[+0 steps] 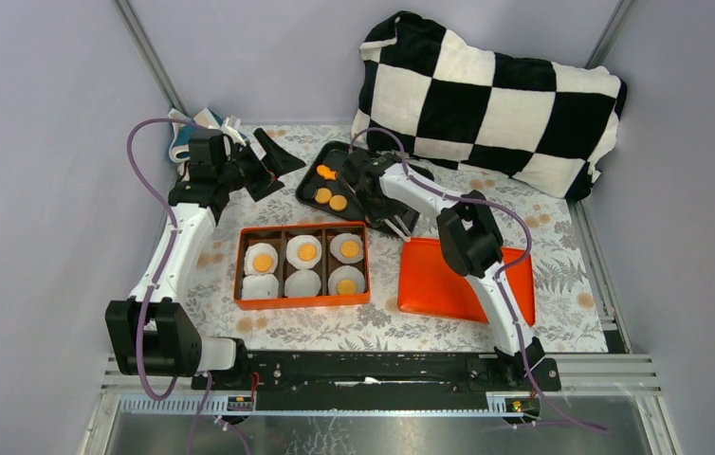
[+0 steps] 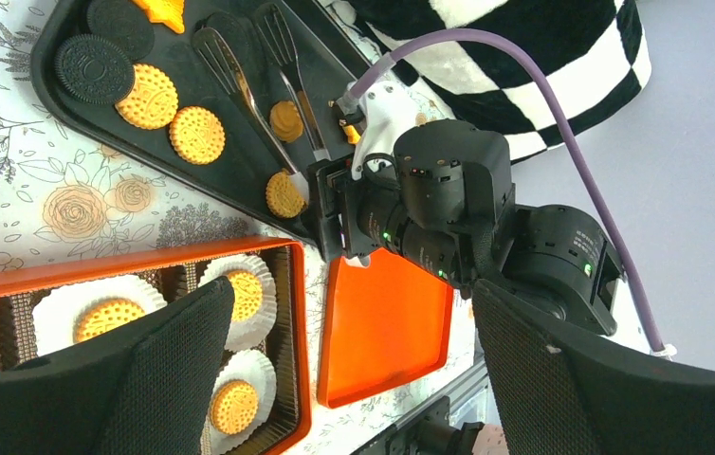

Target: Pack the cookies

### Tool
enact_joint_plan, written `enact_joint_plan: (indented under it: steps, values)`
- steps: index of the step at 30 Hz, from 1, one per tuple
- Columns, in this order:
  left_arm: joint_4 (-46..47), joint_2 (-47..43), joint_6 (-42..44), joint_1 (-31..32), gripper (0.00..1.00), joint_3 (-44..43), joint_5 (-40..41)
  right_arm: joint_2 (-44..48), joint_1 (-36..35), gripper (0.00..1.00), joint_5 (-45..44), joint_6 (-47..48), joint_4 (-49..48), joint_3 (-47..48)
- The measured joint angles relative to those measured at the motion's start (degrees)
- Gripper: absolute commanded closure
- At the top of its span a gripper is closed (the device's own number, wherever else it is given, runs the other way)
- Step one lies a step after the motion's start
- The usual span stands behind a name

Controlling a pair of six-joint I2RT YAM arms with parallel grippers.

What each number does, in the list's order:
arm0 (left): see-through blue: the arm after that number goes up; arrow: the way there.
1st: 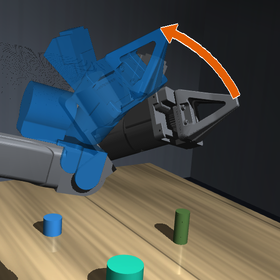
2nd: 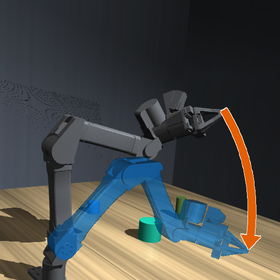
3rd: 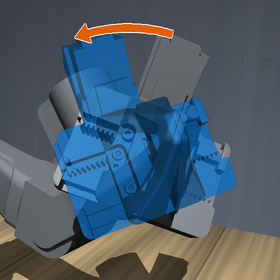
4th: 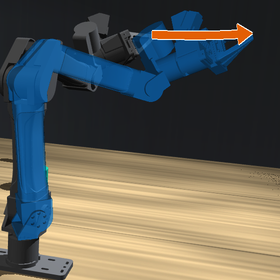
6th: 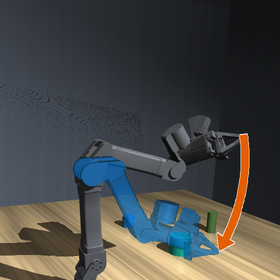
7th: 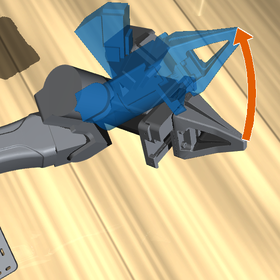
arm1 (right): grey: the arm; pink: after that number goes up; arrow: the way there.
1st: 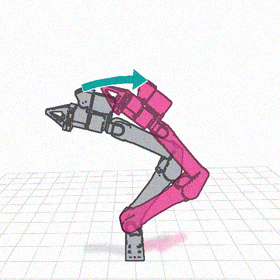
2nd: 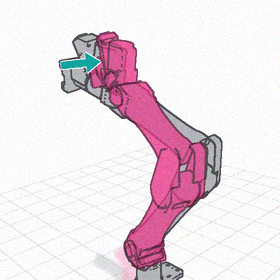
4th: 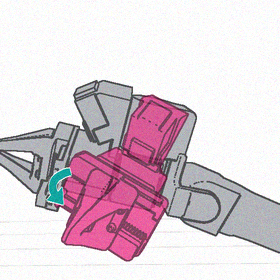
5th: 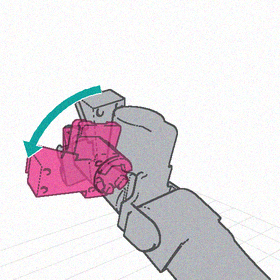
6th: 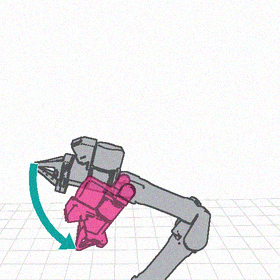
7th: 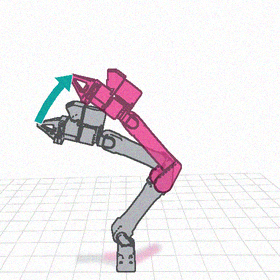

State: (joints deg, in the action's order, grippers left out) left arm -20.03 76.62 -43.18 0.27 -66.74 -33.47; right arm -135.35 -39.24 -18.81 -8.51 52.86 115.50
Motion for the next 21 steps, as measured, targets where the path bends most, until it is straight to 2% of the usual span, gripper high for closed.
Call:
enact_joint_plan:
  steps: [1, 2, 8, 15, 21]
  values:
    - [-0.02, 0.0, -0.04, 0.0, 0.01, 0.02, -0.02, 0.0, 0.22, 0.61, 0.31, 0.11, -0.04, -0.04]
    - [-0.02, 0.0, -0.07, 0.0, 0.01, 0.04, 0.0, 0.0, 0.42, 0.69, 0.79, 0.24, -0.13, -0.04]
    - [-0.02, 0.0, -0.2, 0.0, 0.01, 0.04, 0.0, 0.0, 0.55, 0.87, 1.68, 0.44, -0.57, 0.13]
    - [-0.02, 0.0, -0.2, 0.0, 0.01, 0.04, 0.0, 0.2, 0.52, 1.0, 1.36, 0.66, -1.18, 0.17]
    - [-0.04, 0.0, -0.17, 0.0, 0.01, 0.04, 0.0, 4.26, 0.52, 1.0, 1.33, 0.61, -3.02, -2.67]
